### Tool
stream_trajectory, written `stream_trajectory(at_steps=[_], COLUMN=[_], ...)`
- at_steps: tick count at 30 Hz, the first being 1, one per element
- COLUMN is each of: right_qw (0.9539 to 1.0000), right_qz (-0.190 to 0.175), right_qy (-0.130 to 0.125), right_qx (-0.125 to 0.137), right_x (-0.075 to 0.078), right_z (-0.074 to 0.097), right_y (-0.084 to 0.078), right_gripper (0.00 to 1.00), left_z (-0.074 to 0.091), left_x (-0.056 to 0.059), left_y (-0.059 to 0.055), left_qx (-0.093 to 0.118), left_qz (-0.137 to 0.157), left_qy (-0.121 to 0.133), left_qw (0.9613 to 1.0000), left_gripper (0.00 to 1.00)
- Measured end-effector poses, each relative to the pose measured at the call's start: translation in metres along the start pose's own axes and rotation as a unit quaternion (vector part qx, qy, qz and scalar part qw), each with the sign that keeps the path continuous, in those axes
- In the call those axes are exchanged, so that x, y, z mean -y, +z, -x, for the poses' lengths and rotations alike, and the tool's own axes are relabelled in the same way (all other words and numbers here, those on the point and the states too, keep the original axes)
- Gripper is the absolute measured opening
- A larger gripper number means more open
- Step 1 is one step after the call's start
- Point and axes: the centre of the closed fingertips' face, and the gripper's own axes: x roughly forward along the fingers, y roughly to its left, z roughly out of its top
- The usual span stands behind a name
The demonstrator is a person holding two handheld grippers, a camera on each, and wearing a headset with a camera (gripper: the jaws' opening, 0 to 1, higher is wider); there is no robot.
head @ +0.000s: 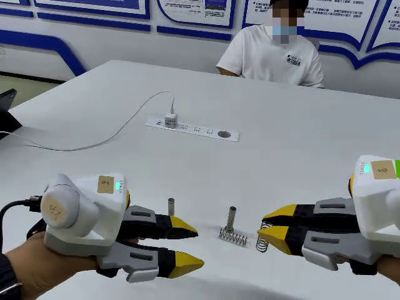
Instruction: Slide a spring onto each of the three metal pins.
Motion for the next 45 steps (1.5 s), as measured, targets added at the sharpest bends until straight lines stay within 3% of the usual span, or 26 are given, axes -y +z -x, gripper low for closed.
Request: stream_trajectory(at_steps=[15,30,45], right_qw=[0.9984,0.9950,0.9891], right_qz=[-0.022,-0.036,-0.066], right_qy=[-0.052,-0.092,-0.132], right_qx=[0.005,0.011,-0.001], right_x=[0.035,0.061,0.091], right_z=[0.024,0.043,0.049], right_y=[-0.005,-0.007,-0.034], right_gripper=[0.11,0.11,0.11], left_z=[0.023,0.046,0.058], left_x=[-0.018,-0.034,-0.039], left_y=[-0.012,-0.028,-0.040], left_qx=[0.014,0.024,0.027], left_qz=[0.039,0.079,0.110], left_qy=[0.058,0.117,0.146], left_qw=[0.9974,0.9896,0.9828], left_gripper=[0.32,0.43,0.53])
